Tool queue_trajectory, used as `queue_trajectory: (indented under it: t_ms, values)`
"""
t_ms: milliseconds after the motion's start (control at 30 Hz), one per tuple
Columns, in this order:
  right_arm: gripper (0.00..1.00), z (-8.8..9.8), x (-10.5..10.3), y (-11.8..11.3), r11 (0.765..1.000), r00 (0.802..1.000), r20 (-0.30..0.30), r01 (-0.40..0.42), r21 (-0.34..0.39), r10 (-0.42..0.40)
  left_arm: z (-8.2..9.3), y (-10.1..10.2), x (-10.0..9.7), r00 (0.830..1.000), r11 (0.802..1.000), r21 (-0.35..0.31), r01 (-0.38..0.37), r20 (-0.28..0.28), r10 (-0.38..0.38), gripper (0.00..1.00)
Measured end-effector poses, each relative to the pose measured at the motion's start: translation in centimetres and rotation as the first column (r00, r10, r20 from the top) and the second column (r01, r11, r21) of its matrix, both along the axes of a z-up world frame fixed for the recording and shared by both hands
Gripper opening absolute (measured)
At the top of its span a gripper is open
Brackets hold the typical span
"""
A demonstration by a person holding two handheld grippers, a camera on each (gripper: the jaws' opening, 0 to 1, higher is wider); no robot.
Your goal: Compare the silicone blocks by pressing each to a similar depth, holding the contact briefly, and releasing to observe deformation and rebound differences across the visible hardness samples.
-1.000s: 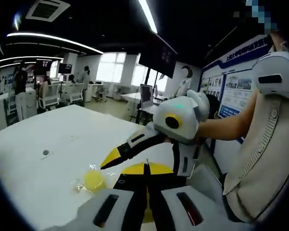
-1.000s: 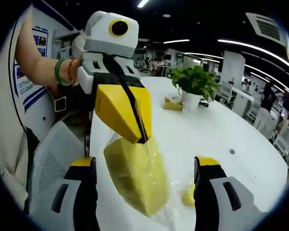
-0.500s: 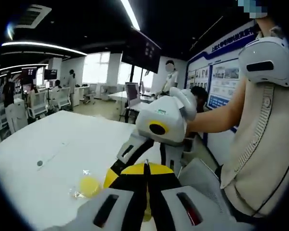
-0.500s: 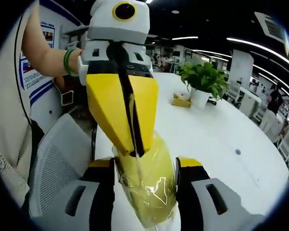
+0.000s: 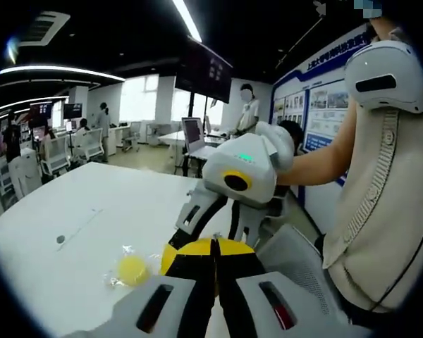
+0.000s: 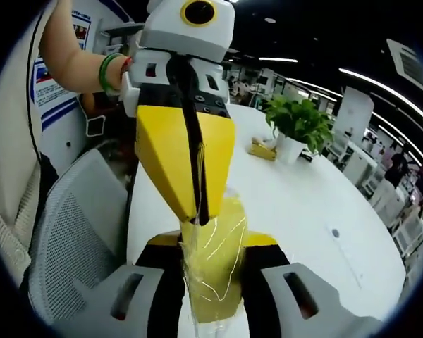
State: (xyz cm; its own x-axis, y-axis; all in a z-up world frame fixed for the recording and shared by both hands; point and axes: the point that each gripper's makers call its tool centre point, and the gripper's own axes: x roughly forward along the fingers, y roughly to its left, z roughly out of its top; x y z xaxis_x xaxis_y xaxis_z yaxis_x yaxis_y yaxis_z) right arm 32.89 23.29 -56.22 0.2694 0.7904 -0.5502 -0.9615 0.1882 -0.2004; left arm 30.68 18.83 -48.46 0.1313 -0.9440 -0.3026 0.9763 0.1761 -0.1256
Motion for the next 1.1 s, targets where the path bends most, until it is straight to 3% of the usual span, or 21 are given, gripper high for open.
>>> queue_trajectory:
  t_ms: [167,267,467,767,1100]
  values:
    - [0.17,-0.1,0.0,0.1,1.000,1.000,-0.007,0.010,-0.002,-0.010,0.0,0.0,-0.1,1.000,1.000,0.005,0.006,0.030,-0.006,0.00]
    - [0.14,-0.1,-0.1,0.2,1.000,1.000,0.028,-0.003,-0.009,0.003,0.0,0.1,-0.1,1.000,1.000,0.005,0.005,0.028,-0.005,0.00]
    - [0.09,-0.3,0.0,0.3,1.000,0.999,0.032,-0.009,-0.018,0.009,-0.2,0.2,0.0,0.999,1.000,0.006,-0.004,0.042,0.004,0.00]
    - [0.06,-0.2,0.9,0.1,1.000,0.999,0.048,0.000,-0.026,0.001,-0.1,0.1,0.6,0.998,1.000,0.001,-0.018,0.054,0.018,0.00]
    - [0.07,-0.5,1.1,-0.1,1.000,1.000,0.017,0.005,-0.025,-0.004,-0.4,0.0,0.9,0.998,1.000,0.002,-0.028,0.058,0.028,0.00]
